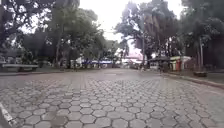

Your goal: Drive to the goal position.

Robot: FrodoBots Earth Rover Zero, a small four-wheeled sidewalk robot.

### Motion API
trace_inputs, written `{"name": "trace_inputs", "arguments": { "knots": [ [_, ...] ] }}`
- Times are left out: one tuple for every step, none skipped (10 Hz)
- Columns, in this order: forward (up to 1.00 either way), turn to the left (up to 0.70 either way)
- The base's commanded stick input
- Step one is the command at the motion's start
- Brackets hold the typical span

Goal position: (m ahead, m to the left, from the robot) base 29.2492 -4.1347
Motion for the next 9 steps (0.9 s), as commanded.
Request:
{"name": "trace_inputs", "arguments": {
  "knots": [
    [0.64,0.00],
    [0.43,0.00],
    [0.42,0.00],
    [0.50,0.00],
    [0.63,0.00],
    [0.64,0.00],
    [0.65,0.00],
    [0.65,0.00],
    [0.66,0.00]
  ]
}}
